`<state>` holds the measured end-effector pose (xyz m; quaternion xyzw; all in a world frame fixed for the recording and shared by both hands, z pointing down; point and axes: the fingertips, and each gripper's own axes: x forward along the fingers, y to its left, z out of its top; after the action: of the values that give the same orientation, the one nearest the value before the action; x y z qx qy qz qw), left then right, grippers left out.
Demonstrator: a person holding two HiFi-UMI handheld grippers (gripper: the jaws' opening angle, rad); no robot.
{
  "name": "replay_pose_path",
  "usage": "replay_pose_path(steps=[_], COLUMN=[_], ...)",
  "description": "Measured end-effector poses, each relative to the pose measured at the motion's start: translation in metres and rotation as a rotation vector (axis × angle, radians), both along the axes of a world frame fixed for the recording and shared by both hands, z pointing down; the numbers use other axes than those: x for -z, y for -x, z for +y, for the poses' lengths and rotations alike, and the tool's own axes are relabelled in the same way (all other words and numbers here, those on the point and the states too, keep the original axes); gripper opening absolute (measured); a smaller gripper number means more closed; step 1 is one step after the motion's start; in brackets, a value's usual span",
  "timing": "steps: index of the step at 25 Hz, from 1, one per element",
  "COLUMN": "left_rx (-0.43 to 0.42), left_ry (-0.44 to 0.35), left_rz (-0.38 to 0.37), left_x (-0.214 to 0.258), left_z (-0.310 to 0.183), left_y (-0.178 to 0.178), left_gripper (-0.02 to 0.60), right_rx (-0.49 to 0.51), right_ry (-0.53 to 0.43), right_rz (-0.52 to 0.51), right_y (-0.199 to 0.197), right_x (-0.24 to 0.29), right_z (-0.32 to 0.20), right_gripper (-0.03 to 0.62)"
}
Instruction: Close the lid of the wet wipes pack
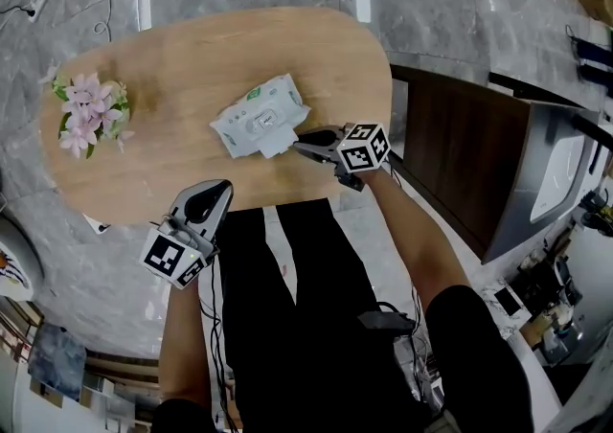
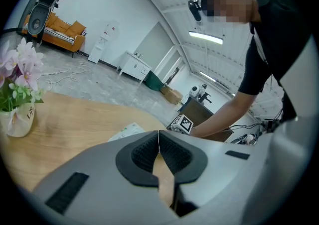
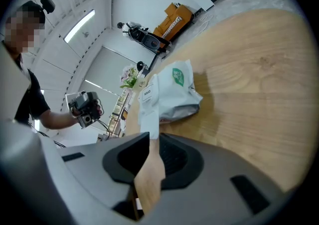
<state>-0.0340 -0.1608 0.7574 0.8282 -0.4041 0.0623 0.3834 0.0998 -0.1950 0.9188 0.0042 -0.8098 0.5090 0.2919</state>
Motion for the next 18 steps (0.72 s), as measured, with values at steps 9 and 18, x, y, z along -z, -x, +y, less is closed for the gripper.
replay_pose_path(steps=[9,18], left_rx=[0.014,0.009], left_ry=[-0.005,-0.018], left_rz=[0.005,0.008], left_x=[0.007,0.011], left_z=[0.000,0.000], left_y=[0.006,0.006], left_gripper=[0.017,0.017], right_rx=[0.007,0.023], right_ry=[0.000,-0.026], right_rz=[-0.036,-0.104], right_y=[0.003,0.011], right_x=[0.017,0.045], right_z=[0.004,0.000], right_gripper=[0.069,0.069])
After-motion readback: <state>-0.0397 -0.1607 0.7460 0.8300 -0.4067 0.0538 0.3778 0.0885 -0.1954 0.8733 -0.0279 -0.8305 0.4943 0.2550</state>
